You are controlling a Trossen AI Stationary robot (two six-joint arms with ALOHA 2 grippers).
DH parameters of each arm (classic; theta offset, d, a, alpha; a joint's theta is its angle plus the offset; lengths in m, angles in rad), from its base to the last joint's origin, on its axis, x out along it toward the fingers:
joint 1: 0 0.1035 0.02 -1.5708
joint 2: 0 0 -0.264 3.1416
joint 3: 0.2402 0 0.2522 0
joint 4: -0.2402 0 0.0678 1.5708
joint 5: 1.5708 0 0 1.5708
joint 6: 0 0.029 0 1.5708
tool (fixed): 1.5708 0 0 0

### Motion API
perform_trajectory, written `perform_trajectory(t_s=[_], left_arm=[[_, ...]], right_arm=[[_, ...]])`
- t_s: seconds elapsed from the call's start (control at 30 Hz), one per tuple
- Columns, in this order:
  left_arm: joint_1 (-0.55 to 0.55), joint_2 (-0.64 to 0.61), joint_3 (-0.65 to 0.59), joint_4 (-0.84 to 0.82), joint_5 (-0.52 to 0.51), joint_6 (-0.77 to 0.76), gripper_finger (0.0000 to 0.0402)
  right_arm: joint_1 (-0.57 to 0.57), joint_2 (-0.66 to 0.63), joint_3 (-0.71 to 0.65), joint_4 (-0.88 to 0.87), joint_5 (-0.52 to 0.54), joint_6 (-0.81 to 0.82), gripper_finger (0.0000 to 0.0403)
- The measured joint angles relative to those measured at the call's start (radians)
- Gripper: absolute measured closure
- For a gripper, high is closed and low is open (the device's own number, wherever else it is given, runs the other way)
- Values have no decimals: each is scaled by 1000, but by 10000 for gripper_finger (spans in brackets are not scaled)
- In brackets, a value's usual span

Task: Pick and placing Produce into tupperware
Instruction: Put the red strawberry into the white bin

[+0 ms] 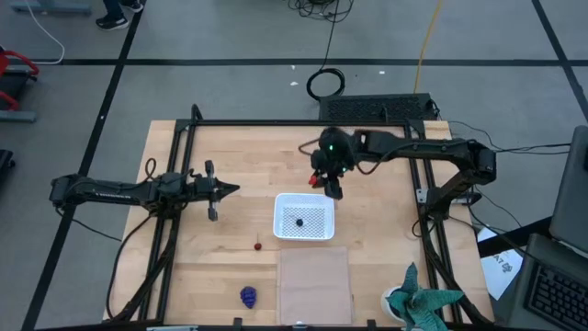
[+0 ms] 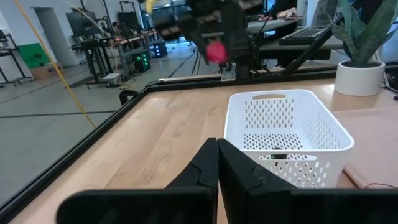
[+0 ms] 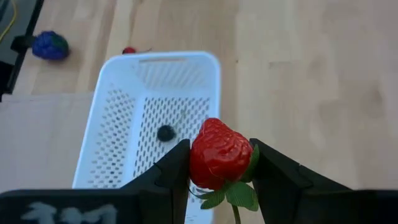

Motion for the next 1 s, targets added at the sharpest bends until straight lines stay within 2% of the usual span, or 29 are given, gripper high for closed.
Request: perform_trajectory(t_s=[0.27, 0.5, 0.77, 1.0], left_arm=[[0, 0, 0, 0, 0, 0, 398], [0, 0, 0, 0, 0, 0, 398], [0, 0, 0, 0, 0, 0, 398], [0, 0, 0, 9, 0, 0, 398]], right_arm=[[66, -30, -113, 138, 3, 68, 273], [97, -128, -185, 172, 152, 109, 273], [94, -236, -304, 254, 155, 163, 273], [94, -243, -348, 285, 152, 158, 273]])
